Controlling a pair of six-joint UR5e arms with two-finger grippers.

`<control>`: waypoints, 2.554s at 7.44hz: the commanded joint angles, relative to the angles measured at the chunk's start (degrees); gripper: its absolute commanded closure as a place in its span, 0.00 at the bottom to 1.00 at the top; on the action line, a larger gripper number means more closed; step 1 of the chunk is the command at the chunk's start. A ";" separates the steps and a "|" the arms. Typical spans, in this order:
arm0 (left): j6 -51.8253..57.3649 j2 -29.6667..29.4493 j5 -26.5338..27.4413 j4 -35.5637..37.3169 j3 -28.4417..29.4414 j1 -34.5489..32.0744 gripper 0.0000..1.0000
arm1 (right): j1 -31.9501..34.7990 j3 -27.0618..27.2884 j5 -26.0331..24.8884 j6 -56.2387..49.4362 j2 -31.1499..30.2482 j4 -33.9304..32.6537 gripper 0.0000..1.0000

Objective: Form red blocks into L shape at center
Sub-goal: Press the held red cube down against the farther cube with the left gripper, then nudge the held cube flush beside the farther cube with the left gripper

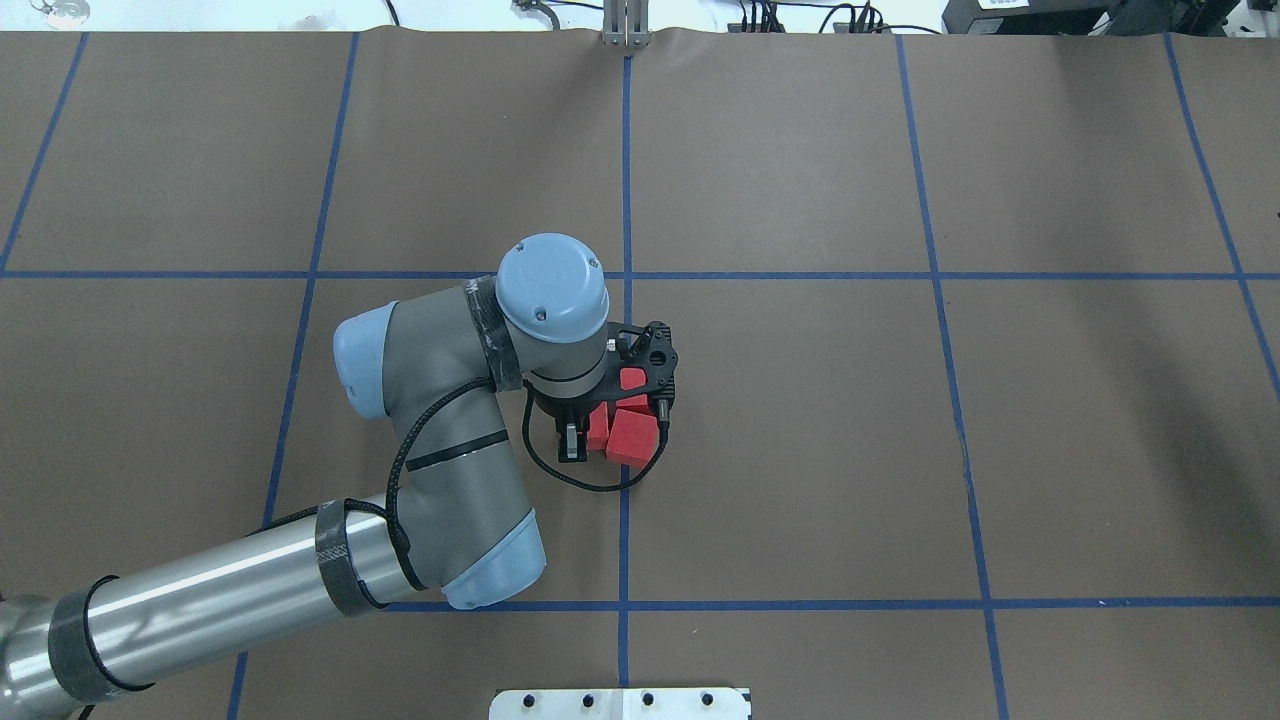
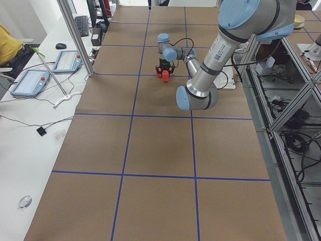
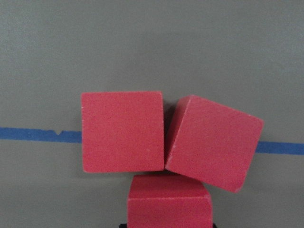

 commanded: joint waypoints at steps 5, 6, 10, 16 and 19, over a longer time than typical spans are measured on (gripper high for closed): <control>0.42 0.12 -0.09 1.56 -0.92 -1.58 0.54 | 0.00 0.00 0.09 0.00 0.00 0.00 0.01; 0.77 0.12 -0.09 1.66 -0.57 -2.11 0.54 | 0.09 0.00 0.09 0.00 0.00 0.00 0.01; 3.14 -0.58 0.00 1.48 0.31 -3.17 0.54 | 0.00 0.09 0.09 0.09 0.00 0.00 0.01; 3.32 -2.26 -0.17 0.78 2.51 -4.22 0.52 | 0.00 0.09 0.09 0.09 0.09 0.00 0.01; 3.06 -2.52 -0.26 0.69 3.30 -3.96 0.46 | 0.09 0.18 0.09 0.18 0.09 0.00 0.01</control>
